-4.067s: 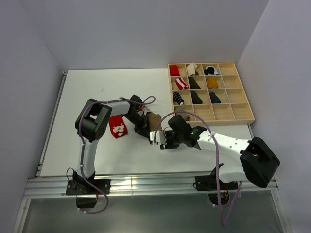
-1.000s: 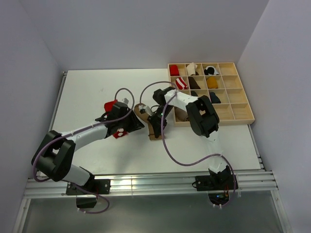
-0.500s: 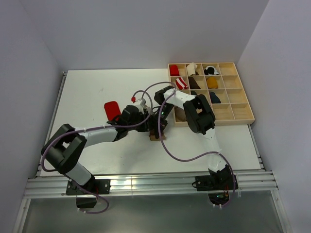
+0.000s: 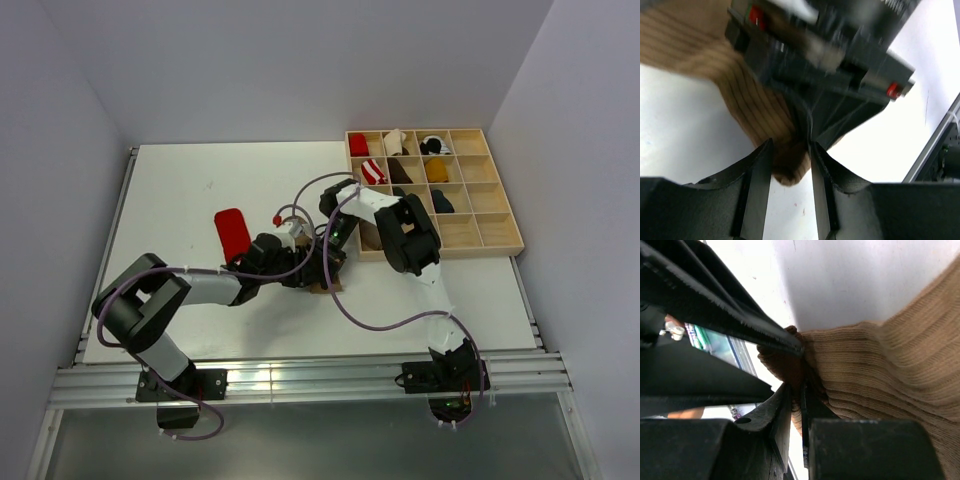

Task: Roll the socks
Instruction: Roll the sock at the center of the board.

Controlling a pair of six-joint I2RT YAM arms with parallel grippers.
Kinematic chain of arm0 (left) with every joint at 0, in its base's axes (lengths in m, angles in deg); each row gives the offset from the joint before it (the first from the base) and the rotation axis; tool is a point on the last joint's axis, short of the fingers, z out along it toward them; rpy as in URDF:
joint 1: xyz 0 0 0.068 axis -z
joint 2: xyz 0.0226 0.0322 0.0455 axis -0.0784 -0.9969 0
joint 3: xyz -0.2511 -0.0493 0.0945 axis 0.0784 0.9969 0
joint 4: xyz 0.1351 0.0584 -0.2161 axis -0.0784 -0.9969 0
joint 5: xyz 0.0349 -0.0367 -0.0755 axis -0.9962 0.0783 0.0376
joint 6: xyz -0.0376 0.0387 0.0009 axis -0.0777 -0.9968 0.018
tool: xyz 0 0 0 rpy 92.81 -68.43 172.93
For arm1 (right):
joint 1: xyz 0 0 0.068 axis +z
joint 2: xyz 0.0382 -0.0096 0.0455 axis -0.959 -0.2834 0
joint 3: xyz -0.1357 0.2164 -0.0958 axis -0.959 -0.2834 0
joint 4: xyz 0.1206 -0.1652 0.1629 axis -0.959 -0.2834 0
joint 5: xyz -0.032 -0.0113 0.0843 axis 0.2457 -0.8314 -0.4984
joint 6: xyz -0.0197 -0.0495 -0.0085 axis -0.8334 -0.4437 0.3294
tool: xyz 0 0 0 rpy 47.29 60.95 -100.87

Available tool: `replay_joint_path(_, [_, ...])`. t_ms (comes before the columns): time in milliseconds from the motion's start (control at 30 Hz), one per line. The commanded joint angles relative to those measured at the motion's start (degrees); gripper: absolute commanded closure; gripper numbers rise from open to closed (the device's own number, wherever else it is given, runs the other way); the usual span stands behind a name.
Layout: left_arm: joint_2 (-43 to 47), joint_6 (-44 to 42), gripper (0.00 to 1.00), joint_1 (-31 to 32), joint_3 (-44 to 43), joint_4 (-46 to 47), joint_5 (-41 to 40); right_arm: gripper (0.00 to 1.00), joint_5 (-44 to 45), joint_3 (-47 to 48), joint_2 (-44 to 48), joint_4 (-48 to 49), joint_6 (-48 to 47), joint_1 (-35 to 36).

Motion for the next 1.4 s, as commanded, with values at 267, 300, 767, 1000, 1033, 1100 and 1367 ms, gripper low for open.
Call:
replay_joint_path(267, [-0.35, 0.58, 0.58, 0.01, 3.14, 8.04, 5.88, 0.91, 1.83, 2.56, -2.98, 0.02, 0.52, -1.3])
replay_joint_path(300, [-0.52, 0.58, 0.59, -0.08, 2.88, 8.21, 6.23, 0.91, 1.83, 2.56, -3.07, -0.06, 0.52, -1.39])
replay_joint_path(767, [-4.13, 3.47, 0.7, -0.43, 1.65, 6.72, 6.68, 0.9, 1.04, 2.47, -3.25, 0.2, 0.61, -2.18])
replay_joint_path(1000, [-6.85, 6.9, 0.98, -0.43, -4.32, -5.56, 3.6, 0.73, 3.49, -0.78, 1.57, 6.42, 4.02, -2.27])
replay_joint_path(1033, [-7.29, 7.17, 1.0, -0.34, -4.85, -7.76, 4.21, 0.71, 4.63, -1.57, 2.72, 7.92, 4.73, -2.18])
replay_joint_path(1100, [-8.26, 9.1, 1.0, -0.52, -6.7, -11.37, 3.6, 0.67, 5.43, -4.11, 5.79, 12.22, 6.84, -2.27])
replay_joint_path(1367, [-10.63, 13.23, 1.0, -2.09, -9.25, -19.98, 6.67, 0.57, 7.28, -12.28, 16.25, 24.53, 12.64, -2.88])
